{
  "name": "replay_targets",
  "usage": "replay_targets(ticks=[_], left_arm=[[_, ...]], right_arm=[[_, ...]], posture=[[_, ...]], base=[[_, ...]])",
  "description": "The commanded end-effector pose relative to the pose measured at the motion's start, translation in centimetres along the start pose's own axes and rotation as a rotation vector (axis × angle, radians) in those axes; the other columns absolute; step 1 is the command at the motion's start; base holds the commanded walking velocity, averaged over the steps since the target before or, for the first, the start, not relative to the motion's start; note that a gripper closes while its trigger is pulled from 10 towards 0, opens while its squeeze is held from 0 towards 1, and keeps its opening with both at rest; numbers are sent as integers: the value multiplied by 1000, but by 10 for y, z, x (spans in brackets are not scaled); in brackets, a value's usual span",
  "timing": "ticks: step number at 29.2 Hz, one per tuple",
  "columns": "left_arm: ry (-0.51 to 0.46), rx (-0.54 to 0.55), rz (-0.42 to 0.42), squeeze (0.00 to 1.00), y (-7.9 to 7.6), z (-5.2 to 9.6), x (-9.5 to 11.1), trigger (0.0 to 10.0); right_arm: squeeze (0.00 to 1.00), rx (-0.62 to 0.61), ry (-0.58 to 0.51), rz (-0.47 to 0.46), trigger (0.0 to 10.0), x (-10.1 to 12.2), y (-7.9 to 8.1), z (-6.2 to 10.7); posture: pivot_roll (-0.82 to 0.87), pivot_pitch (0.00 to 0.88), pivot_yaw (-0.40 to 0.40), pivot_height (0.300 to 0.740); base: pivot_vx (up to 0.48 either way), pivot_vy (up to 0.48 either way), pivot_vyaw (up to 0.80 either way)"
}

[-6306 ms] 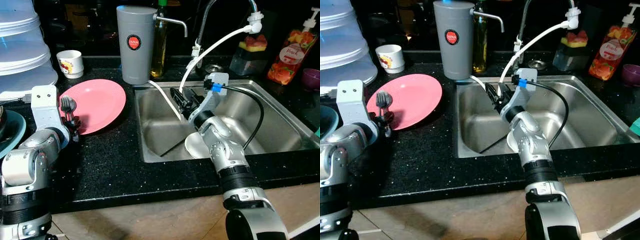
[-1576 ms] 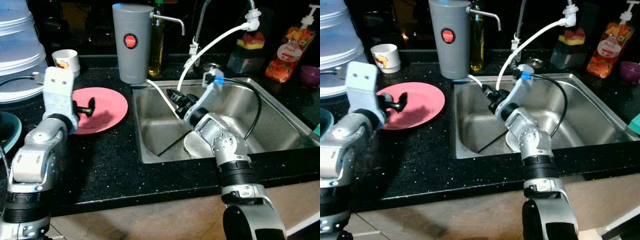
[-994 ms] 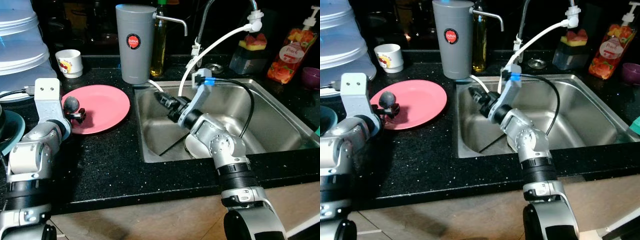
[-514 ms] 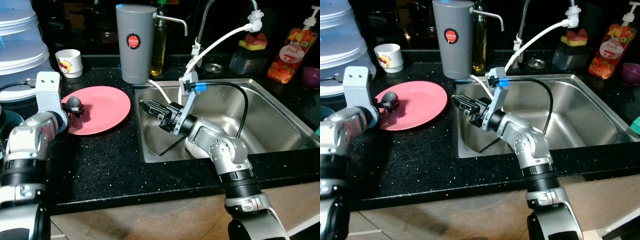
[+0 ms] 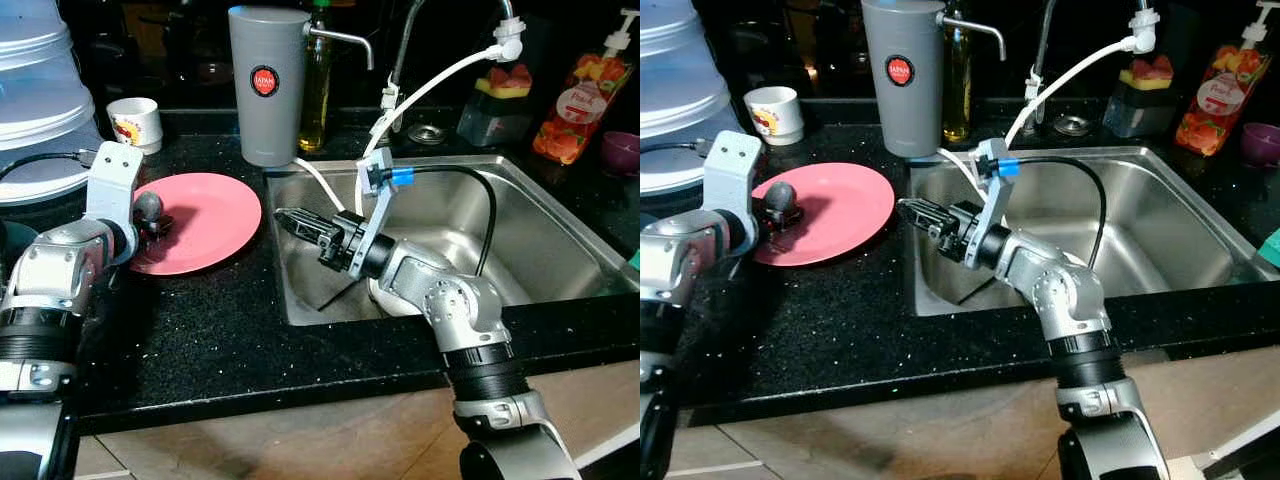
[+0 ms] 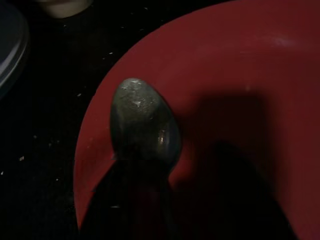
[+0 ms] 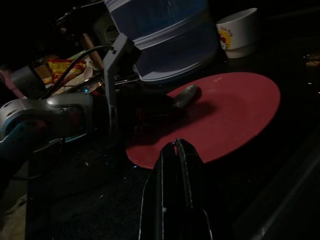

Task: Kitchen organization

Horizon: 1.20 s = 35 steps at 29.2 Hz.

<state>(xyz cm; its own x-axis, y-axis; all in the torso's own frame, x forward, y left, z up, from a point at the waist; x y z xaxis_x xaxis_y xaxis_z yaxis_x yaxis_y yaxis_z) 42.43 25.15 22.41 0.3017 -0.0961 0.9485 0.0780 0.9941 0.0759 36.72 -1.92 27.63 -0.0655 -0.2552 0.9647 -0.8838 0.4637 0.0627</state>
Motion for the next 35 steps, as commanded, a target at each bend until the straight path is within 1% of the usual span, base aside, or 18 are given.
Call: replay_targets(ticks=[1,9,16,17,18,19,21,22,23,25,27,28,29,30,31,33,34,35], left_arm=[[81,17,-14,0,6,-2,-22,0],[77,17,-18,0,9,0,-20,0],[5,27,1,0,10,2,-3,0],[-11,28,10,0,10,2,0,0],[-103,12,22,0,5,4,20,0],[-103,12,22,0,5,4,20,0],[-198,-10,24,0,-1,9,39,0],[-198,-10,24,0,-1,9,39,0],[-248,-24,21,0,-5,11,48,0],[-248,-24,21,0,-5,11,48,0],[-369,-67,33,0,-18,22,72,0],[-369,-67,33,0,-18,22,72,0],[-402,-85,39,0,-23,27,79,0],[-385,-98,42,0,-29,29,77,0],[-385,-98,42,0,-29,29,77,0],[-337,-64,114,0,-27,28,69,0],[-323,-44,176,0,-25,27,66,0],[-325,7,277,0,-17,25,63,0]], right_arm=[[0,23,24,-5,10000,-4,5,1],[0,28,33,-5,10000,-6,6,0],[0,23,37,-4,10000,-7,4,1],[0,21,37,-4,10000,-7,4,1],[0,15,33,-3,10000,-6,3,0],[0,15,33,-3,10000,-6,3,0],[0,8,29,-2,10000,-5,2,0],[0,8,29,-2,10000,-5,2,0],[0,5,26,-3,10000,-4,1,0],[0,5,26,-3,10000,-4,1,0],[0,-3,19,-6,10000,-3,0,0],[0,-3,19,-6,10000,-3,0,0],[0,-5,18,-7,10000,-2,-1,1],[0,-3,18,-6,10000,-2,-1,1],[0,-3,18,-6,10000,-2,-1,1],[0,0,19,-2,10000,-2,0,2],[0,1,18,0,10000,-2,0,2],[0,2,18,1,10000,-2,0,3]], posture=[[12,80,-29,740],[14,75,-31,740],[16,72,-33,740],[16,72,-33,740],[16,72,-31,740],[16,72,-31,740],[16,72,-31,740],[16,72,-31,740],[16,75,-29,740],[16,75,-29,740],[13,78,-28,740],[13,78,-28,740],[13,78,-28,740],[13,78,-28,740],[13,78,-28,740],[12,80,-25,740],[13,81,-27,740],[16,80,-30,740]], base=[[0,0,0],[0,0,0],[0,0,0],[0,0,0],[0,0,0],[0,0,0],[0,0,0],[0,0,0],[0,0,0],[0,0,0],[0,0,0],[0,0,0],[0,0,0],[0,0,0],[0,0,0],[0,0,0],[0,0,0],[0,0,0]])
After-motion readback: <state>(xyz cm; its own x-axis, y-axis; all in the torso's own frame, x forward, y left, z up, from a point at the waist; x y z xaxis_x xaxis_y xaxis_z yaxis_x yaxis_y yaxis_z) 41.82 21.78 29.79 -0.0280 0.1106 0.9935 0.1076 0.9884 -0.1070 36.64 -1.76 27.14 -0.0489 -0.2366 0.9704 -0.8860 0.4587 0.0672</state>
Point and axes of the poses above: a point about 5 cm out from each wrist's last joint towards the gripper, its own z axis pointing back from the gripper into the wrist, its own x axis along the axis of the wrist's last joint, y = z × x, the point moved 6 cm from there along -z, pointing out of the wrist towards the gripper, and after that the axes turned 8 degrees about z, right-handed, at the moved point
